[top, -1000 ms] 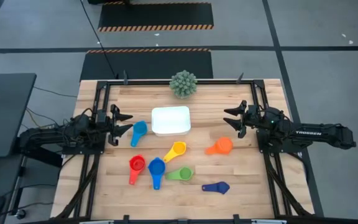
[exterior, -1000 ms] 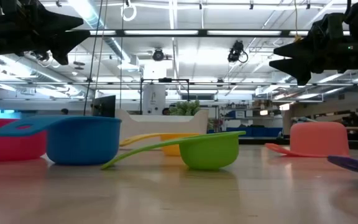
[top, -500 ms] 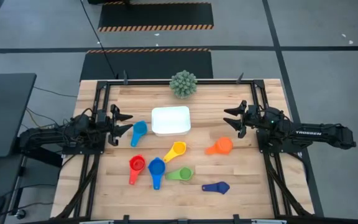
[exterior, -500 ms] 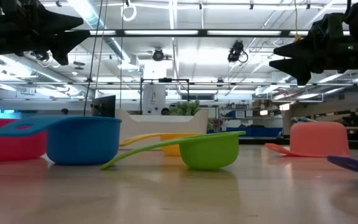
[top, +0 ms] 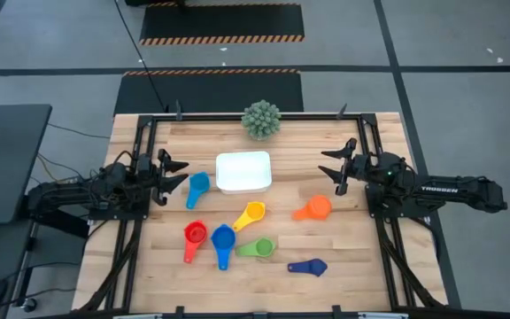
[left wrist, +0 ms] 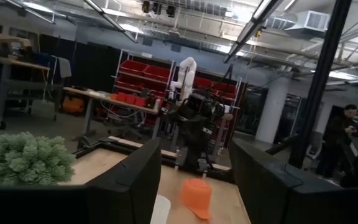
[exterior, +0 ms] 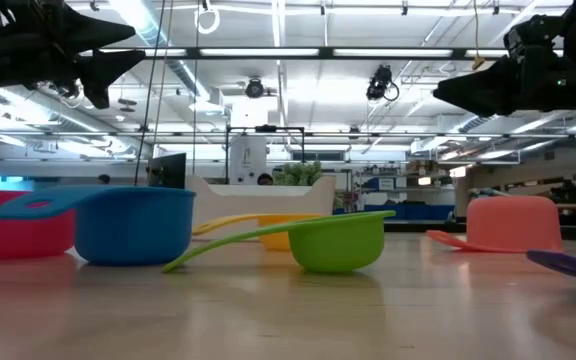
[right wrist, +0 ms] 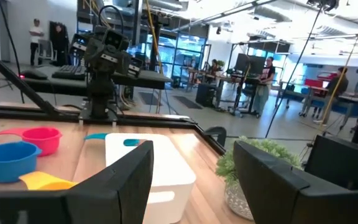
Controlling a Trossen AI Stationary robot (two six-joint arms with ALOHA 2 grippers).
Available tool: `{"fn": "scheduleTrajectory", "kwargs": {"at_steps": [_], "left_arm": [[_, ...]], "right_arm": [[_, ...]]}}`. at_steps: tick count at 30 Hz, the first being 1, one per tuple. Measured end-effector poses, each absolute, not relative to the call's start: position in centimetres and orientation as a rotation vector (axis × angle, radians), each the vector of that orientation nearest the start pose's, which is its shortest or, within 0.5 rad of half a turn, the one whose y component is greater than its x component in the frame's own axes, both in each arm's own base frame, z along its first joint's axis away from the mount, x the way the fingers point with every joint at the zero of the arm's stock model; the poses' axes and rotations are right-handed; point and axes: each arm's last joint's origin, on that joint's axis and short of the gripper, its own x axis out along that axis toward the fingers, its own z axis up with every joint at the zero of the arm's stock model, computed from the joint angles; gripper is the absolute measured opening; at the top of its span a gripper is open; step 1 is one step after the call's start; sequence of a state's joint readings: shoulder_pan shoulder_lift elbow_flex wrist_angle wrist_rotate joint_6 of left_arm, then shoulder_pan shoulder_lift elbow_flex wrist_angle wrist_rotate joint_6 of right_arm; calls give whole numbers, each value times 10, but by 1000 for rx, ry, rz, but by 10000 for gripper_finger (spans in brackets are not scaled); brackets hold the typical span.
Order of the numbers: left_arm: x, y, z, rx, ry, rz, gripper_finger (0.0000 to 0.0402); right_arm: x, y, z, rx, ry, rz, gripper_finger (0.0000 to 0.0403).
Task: Nest measuring cups in basket
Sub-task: Adjust the orange nesting cup
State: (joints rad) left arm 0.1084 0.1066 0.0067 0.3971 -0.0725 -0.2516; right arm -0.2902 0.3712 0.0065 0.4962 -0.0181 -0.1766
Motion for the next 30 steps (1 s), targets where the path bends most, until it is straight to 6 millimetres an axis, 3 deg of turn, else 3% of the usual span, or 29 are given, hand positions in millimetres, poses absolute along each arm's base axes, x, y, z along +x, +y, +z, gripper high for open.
{"fn": "scheduleTrajectory", "kwargs": {"at_steps": [5, 11, 18, 30], "left_arm": [[99, 12, 195, -243, -319, 128, 197], [105, 12, 198, -213, -255, 109, 197], [118, 13, 203, -140, -187, 110, 197], [150, 15, 217, -55, -42, 56, 197]], "right_arm": [[115, -34, 182, -192, -121, -282, 229], [114, -34, 186, -6, -191, -268, 229], [114, -36, 186, 43, -202, -345, 229], [116, -32, 185, 105, -193, -188, 229]]}}
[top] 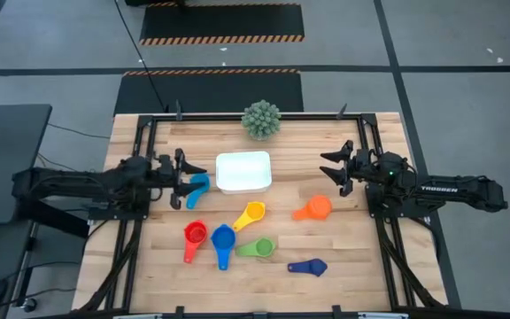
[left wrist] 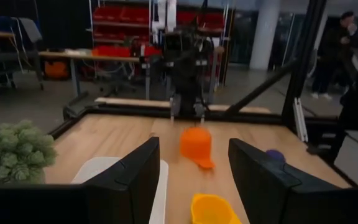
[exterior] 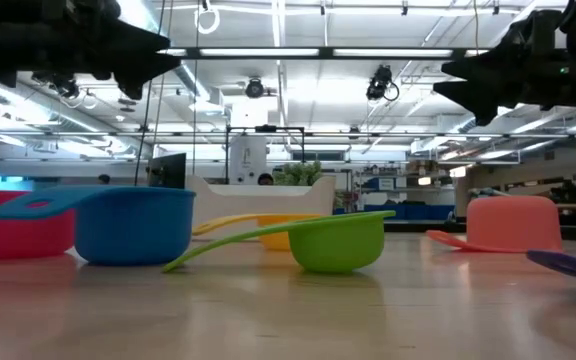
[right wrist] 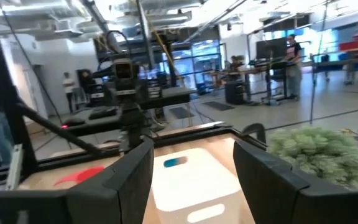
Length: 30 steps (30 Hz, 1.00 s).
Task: Nest measuring cups in basket
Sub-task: Adjust the orange nesting cup
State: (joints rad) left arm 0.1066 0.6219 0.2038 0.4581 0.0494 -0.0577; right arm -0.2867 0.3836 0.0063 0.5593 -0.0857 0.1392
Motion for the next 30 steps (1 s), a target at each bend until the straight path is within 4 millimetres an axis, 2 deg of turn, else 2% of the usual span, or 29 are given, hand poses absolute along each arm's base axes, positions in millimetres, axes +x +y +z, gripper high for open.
{"fn": "scheduleTrajectory", "kwargs": {"at_steps": [10, 19, 22, 30], "left_arm": [[192, 19, 228, -21, 77, 57, 197], [237, 12, 238, 13, 145, 4, 197], [252, 9, 238, 27, 164, -9, 197], [292, 5, 224, 83, 258, 8, 197]], "right_arm": [[117, -31, 183, 107, -164, -189, 229], [118, -31, 182, 93, -157, -191, 229], [118, -32, 182, 96, -139, -192, 229], [121, -31, 191, 90, -104, -193, 229]]}}
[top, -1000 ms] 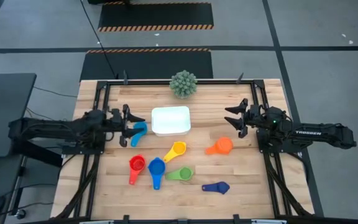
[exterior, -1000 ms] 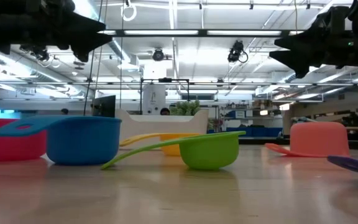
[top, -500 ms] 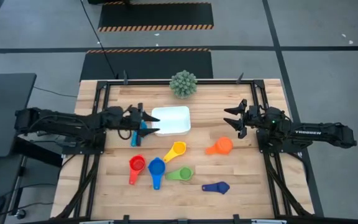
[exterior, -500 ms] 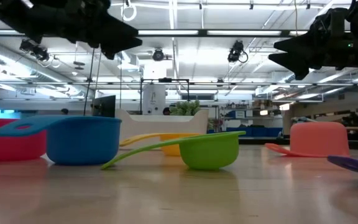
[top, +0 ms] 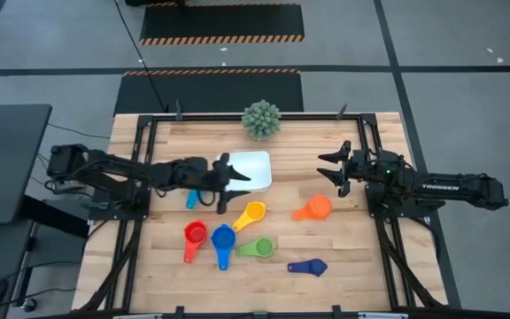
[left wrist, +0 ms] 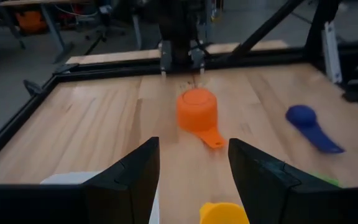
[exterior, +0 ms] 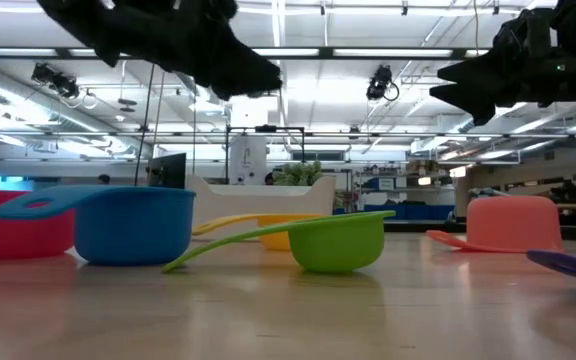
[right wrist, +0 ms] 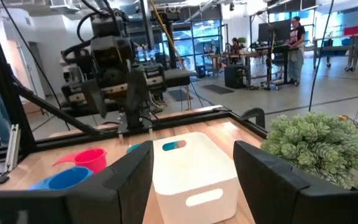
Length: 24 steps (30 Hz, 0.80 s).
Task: Nest measuring cups in basket
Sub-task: Adjust the orange nesting cup
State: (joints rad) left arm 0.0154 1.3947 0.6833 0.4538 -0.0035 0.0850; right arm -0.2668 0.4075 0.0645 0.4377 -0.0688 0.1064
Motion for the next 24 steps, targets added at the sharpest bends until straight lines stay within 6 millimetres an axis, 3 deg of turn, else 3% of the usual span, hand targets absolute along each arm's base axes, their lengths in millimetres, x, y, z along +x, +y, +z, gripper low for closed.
{"fn": "scheduleTrajectory", "kwargs": {"at_steps": [9, 24], "left_arm": [[340, 4, 212, 118, 364, -8, 197], [416, -12, 188, 345, 539, -102, 197]], "right_arm": [[121, -32, 186, 132, -54, -213, 229], [122, -27, 186, 108, -44, -196, 229]]}}
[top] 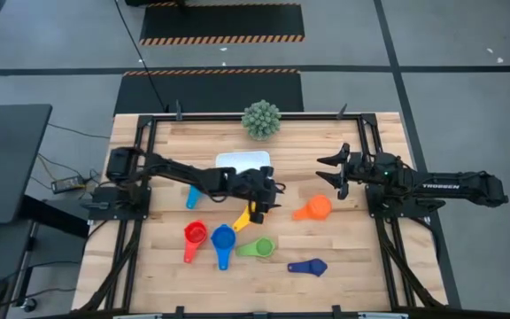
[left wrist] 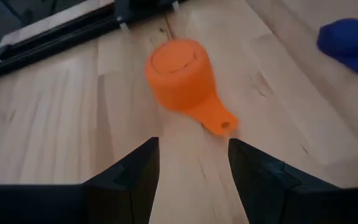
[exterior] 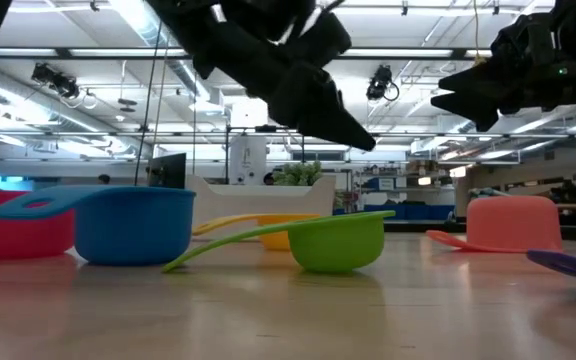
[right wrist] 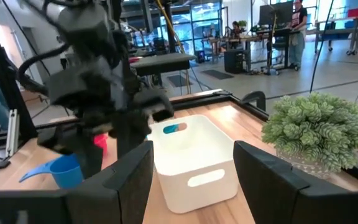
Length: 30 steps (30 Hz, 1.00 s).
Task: Nest measuring cups in basket
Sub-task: Adjust the orange nesting cup
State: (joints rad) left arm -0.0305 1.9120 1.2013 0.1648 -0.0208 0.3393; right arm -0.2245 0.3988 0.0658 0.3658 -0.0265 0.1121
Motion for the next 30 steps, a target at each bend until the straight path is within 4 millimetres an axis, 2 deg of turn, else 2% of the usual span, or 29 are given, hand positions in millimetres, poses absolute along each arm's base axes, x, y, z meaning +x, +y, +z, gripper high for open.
{"fn": "scheduleTrajectory", "kwargs": {"at_steps": [15, 22, 30], "left_arm": [[460, -19, 167, 449, 601, -132, 197], [470, -33, 157, 501, 650, -156, 197], [477, -49, 160, 529, 662, -190, 197]], "right_arm": [[120, -31, 191, 32, -89, -259, 229], [120, -32, 192, 38, -98, -262, 229], [120, -32, 193, 36, -108, -260, 229]]}}
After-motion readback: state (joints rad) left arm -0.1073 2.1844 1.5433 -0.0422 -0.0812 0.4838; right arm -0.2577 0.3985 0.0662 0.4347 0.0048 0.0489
